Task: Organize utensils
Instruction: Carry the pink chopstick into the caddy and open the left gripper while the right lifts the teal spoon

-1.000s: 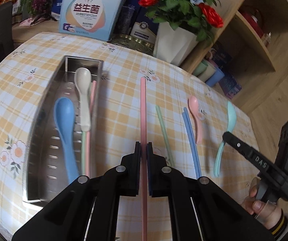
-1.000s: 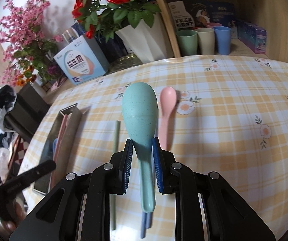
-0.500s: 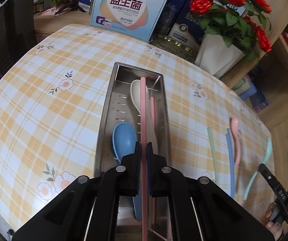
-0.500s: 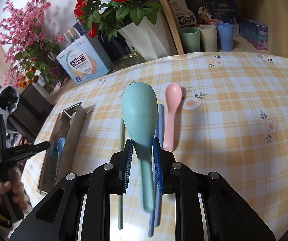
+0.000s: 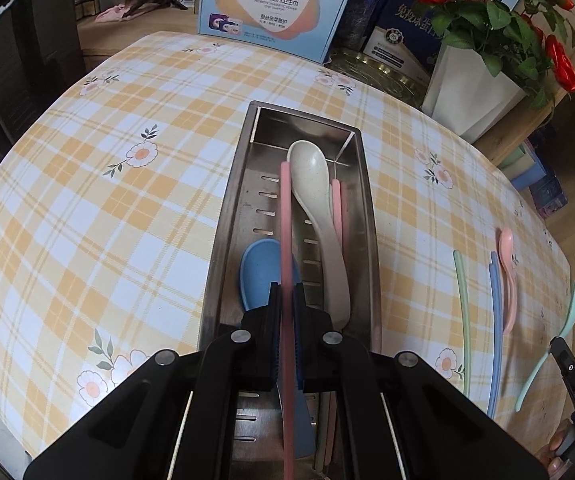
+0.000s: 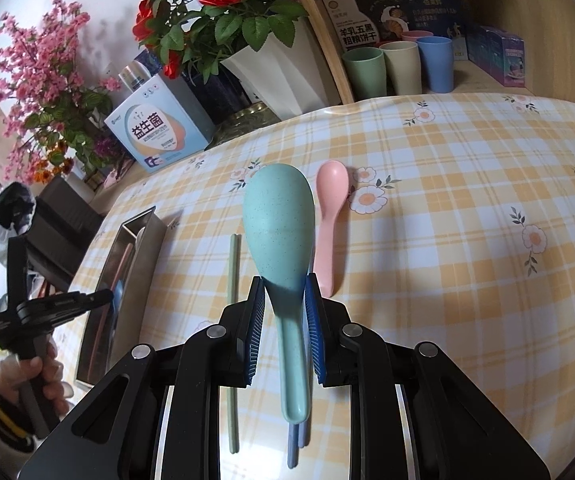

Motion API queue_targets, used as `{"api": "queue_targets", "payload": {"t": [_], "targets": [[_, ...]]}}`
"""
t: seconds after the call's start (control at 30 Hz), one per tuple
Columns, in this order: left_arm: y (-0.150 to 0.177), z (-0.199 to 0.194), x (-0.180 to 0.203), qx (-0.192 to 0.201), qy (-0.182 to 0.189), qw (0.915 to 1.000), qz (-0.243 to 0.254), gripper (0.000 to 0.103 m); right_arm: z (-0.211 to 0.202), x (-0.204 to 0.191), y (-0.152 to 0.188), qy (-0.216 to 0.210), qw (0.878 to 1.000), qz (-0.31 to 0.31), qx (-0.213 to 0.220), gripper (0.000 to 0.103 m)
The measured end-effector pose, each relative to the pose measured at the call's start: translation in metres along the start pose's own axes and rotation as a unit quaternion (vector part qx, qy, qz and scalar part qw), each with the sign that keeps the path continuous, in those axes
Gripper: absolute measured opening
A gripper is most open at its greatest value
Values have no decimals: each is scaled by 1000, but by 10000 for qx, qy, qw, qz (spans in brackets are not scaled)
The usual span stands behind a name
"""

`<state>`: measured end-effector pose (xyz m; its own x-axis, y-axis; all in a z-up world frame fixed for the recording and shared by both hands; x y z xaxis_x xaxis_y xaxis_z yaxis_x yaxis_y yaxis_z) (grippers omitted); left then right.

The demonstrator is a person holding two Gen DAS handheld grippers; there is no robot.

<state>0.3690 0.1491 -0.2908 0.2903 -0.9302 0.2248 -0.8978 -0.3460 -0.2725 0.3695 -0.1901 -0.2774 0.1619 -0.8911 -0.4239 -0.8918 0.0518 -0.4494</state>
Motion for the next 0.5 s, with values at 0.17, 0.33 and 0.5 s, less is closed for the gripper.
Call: {"api": "queue_targets", "payload": {"t": [0.17,0.33,0.5], "targets": [[-1,-7,4,53,77,9999,110,12,-2,-2,3,-13,10000,12,-15,21],[1,-21,8,83,257,9991,338,13,-1,-10,4,-49,9999,1,-107,21],[8,-38,6,126,405,9971,629,25,6,-30,7,-100,9995,-134,-271,21]]}}
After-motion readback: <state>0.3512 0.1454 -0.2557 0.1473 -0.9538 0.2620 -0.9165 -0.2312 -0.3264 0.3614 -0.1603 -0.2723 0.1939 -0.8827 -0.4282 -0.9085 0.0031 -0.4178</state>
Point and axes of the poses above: each gripper's, at about its wrist camera, not at the fingertips, and z roughly the way its jaws point, x to its right, y to its underside, the point moved 5 cm from there along z, roughly the way its jaws point, and after that the axes turned 11 degrees about -x, right-handed, at the moved point
